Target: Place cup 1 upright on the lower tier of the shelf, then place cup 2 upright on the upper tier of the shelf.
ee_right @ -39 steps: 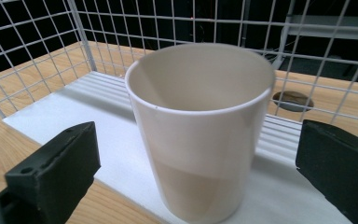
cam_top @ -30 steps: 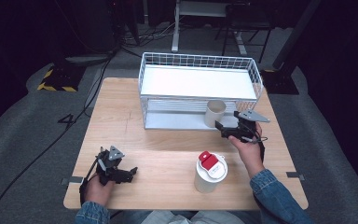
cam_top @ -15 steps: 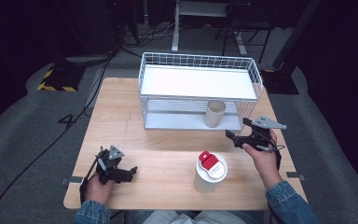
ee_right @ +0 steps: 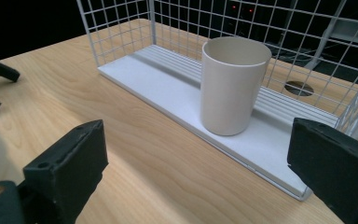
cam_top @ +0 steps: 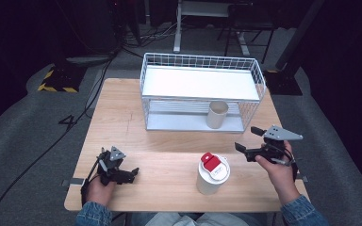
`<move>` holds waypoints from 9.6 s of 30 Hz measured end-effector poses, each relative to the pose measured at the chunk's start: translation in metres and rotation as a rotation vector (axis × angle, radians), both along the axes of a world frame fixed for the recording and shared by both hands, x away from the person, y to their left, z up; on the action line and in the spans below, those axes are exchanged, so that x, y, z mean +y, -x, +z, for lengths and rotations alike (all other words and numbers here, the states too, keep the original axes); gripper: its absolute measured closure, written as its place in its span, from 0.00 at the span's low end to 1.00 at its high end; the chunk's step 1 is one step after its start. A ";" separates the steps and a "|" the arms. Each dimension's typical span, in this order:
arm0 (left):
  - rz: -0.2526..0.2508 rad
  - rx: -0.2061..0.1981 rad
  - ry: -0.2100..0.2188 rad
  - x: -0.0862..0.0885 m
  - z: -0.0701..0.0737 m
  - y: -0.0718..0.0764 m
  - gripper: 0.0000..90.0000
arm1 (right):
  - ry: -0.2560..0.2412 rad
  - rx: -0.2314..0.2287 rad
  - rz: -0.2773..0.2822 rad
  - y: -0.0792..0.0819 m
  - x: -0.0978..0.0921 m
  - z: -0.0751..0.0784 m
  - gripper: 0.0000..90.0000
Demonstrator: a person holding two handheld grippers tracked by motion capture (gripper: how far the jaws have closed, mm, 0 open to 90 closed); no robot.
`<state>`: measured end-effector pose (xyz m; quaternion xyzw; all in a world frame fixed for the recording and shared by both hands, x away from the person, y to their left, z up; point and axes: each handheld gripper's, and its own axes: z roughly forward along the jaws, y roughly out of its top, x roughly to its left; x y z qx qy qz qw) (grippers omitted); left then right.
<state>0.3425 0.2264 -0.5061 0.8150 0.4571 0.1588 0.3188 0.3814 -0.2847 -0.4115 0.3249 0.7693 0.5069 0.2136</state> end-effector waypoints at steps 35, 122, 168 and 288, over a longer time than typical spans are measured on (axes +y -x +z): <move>0.004 -0.004 0.002 0.000 0.000 0.001 0.00 | 0.009 0.089 0.187 0.086 0.001 -0.015 0.08; -0.001 -0.003 -0.007 0.001 0.000 0.004 0.00 | -0.070 0.046 0.279 0.076 0.093 -0.073 0.14; -0.002 0.003 -0.004 0.001 0.000 0.005 0.00 | -0.070 -0.016 0.332 0.065 0.101 0.007 0.15; 0.045 -0.002 0.001 -0.003 0.000 -0.002 0.00 | -0.163 -0.073 -0.149 -0.156 0.132 0.119 0.14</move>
